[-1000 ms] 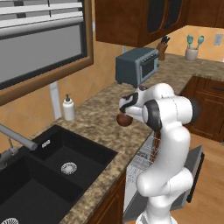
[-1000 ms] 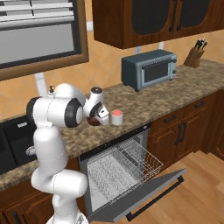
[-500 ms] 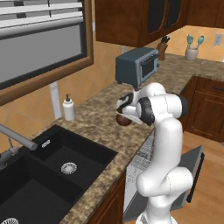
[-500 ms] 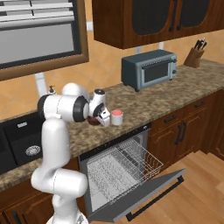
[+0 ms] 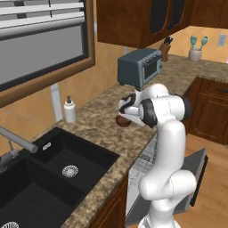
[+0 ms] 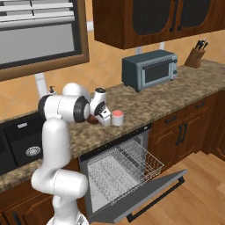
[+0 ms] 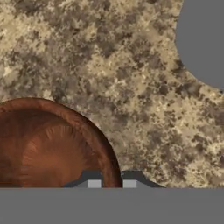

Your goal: Pick up the cup and bowl from the counter, place them in the dishwasher, and close the dishwasher door.

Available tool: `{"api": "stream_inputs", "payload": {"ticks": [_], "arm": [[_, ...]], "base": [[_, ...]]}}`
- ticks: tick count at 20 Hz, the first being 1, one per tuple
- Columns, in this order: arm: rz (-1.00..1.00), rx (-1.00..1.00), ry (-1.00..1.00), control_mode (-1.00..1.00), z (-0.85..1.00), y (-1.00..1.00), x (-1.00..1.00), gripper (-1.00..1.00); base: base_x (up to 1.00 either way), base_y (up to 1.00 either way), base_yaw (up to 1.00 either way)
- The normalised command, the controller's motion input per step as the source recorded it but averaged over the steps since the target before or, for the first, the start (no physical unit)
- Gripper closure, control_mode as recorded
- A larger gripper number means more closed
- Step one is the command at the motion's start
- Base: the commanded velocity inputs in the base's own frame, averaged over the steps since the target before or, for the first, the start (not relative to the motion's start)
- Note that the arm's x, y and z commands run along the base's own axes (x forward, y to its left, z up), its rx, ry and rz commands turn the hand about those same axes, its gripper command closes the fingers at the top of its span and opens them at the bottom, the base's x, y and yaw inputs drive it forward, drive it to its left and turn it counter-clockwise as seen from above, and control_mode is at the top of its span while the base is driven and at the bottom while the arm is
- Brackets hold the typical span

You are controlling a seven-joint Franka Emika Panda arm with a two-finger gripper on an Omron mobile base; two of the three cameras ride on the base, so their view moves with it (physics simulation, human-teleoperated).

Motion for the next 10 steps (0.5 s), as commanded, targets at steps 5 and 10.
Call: {"api": "stream_inputs", "payload": {"ticks": [5, 10], "arm": [[0.00, 0.00, 0.01, -1.00, -0.02, 0.00, -1.00, 1.00], [0.00, 0.00, 0.01, -1.00, 0.12, -0.02, -1.00, 1.00]], "base": [[0.00, 0.00, 0.00], [0.00, 0.00, 0.00]]}}
